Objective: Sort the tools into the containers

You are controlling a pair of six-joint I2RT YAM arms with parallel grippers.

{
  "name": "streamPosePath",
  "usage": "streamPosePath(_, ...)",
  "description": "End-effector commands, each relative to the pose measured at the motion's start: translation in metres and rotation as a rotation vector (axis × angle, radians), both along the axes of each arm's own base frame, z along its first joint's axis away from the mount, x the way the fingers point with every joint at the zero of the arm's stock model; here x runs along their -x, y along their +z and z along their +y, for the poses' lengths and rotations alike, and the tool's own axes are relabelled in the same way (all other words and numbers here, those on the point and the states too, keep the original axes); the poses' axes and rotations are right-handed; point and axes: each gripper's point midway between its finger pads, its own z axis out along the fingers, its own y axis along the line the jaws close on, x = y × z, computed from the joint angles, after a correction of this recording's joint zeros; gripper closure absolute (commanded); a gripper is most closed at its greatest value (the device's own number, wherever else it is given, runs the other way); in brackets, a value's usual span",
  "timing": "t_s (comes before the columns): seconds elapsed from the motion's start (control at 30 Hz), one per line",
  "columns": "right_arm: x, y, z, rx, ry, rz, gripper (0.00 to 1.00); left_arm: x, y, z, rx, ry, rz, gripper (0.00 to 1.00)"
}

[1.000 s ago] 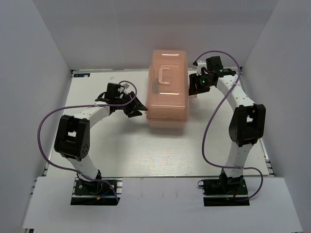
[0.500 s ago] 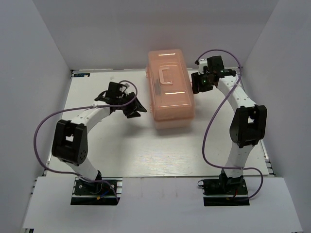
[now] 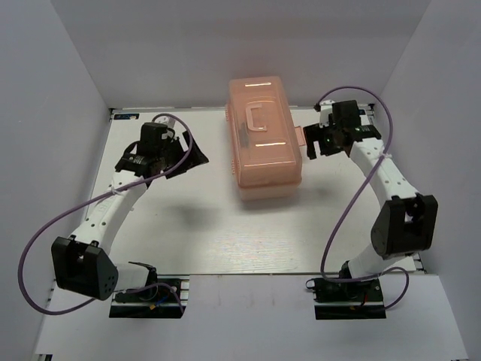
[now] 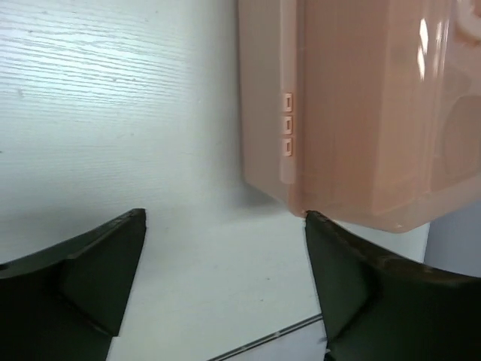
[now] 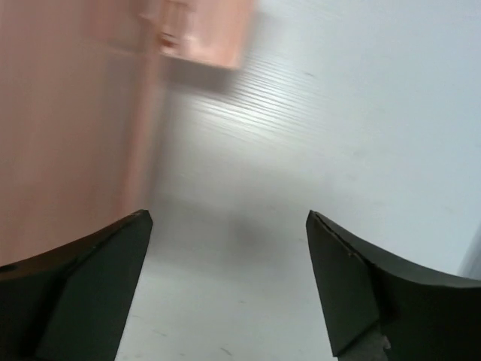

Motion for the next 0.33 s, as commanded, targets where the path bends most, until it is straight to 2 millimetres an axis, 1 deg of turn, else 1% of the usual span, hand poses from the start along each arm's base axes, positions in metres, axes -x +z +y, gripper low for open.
streamPosePath(0.0, -0.005, 0.042, -0.063, 0.212, -0.215, -0.204, 0.09, 0.008, 0.026, 0.018, -0.145, -0.054, -0.128, 0.0)
streamPosePath(0.03, 0.006, 0.048, -0.064, 0.212, -0.205, -0.225, 0.09, 0.008, 0.035, 0.022, -0.163, -0.054, -0.166, 0.0)
streamPosePath(0.07, 0.013, 0.041, -0.06, 0.202, -0.171, -0.22, 0.09, 0.007, 0.042, 0.026, -0.199, -0.061, -0.209, 0.0)
streamPosePath(0.1, 0.024, 0.059, -0.059, 0.186, -0.165, -0.274, 0.09, 0.01, 0.056, 0.03, -0.211, -0.055, -0.256, 0.0)
streamPosePath(0.13, 0.031, 0.055, -0.056, 0.166, -0.157, -0.264, 0.09, 0.008, 0.063, 0.033, -0.222, -0.05, -0.292, 0.0)
streamPosePath(0.17, 0.042, 0.047, -0.047, 0.125, -0.113, -0.234, 0.09, 0.007, 0.072, 0.033, -0.229, -0.055, -0.333, 0.0)
streamPosePath(0.2, 0.051, 0.054, -0.043, 0.095, -0.109, -0.25, 0.09, 0.006, 0.077, 0.037, -0.233, -0.048, -0.357, 0.0)
streamPosePath(0.23, 0.061, 0.054, -0.039, 0.064, -0.097, -0.247, 0.09, 0.004, 0.079, 0.036, -0.231, -0.046, -0.366, 0.0)
streamPosePath(0.27, 0.072, 0.047, -0.037, 0.05, -0.09, -0.217, 0.09, 0.005, 0.086, 0.037, -0.234, -0.049, -0.394, 0.0)
streamPosePath(0.3, 0.079, 0.052, -0.036, 0.021, -0.107, -0.223, 0.09, 0.005, 0.096, 0.037, -0.225, -0.042, -0.434, 0.0)
